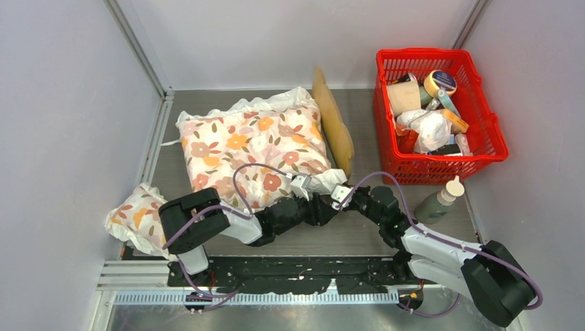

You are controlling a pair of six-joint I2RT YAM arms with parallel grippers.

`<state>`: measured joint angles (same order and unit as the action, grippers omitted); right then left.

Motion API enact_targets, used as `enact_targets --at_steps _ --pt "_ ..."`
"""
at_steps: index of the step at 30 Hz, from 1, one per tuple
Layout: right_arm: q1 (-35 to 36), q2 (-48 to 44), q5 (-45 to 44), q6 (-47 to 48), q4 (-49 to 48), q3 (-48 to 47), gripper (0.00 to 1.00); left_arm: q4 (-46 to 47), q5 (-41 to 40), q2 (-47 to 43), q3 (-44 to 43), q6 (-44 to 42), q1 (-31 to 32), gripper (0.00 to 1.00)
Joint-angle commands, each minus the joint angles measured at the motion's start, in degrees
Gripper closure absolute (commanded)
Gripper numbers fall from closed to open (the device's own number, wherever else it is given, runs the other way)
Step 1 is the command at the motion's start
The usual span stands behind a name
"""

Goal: Set up the pet bed
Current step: Tie the ropes to the bed frame.

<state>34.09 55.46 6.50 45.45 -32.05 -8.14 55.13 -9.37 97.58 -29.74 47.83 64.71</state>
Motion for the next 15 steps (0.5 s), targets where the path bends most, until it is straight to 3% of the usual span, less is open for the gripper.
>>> enact_targets --at_steps 1,9,15 --pt "-0.8 -1.8 -1.7 -0.7 -1.6 -0.9 0.95 5.6 -0.2 2.9 -2.1 -0.6 0.3 0.48" --pt "-0.8 -2.8 -1.6 -0.5 -1.3 -0.7 0.95 3.3 -1.0 6.9 -7.6 0.5 -0.4 0.57" --pt "-0.8 -2.5 -1.2 -0.9 -1.8 -0.5 0.95 -2.0 -1.0 7.7 -11.0 2.3 -1.4 0.58"
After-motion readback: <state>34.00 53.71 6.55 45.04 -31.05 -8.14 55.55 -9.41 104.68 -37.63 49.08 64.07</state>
